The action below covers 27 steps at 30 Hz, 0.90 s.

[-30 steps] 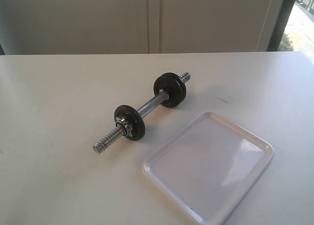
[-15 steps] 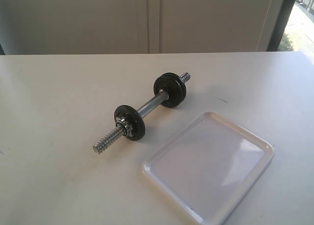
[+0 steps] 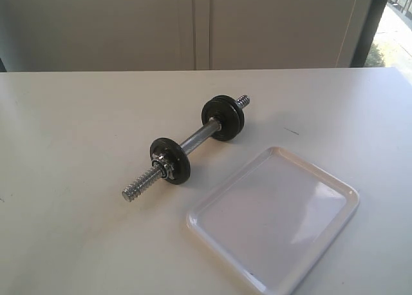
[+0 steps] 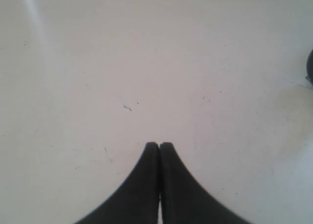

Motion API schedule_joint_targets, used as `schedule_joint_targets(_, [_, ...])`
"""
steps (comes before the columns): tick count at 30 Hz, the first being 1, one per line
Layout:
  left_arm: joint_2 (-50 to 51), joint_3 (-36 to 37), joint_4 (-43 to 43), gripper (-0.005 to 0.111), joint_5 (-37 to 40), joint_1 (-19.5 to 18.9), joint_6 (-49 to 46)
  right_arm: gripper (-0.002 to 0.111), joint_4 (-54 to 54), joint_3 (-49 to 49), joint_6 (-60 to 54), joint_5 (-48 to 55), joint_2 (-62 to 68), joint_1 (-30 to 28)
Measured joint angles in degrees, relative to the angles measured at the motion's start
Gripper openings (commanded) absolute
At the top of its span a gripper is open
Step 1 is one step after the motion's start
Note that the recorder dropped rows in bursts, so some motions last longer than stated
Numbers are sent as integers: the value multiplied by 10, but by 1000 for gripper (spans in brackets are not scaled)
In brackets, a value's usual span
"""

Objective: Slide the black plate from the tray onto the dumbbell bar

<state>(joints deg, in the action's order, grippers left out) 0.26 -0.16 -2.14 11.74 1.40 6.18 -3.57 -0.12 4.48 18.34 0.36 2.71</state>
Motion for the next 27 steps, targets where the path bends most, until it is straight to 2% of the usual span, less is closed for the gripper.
schedule_joint_targets(27, [0, 0, 0, 0, 0, 0, 0, 0, 2, 0, 20, 0, 0, 2])
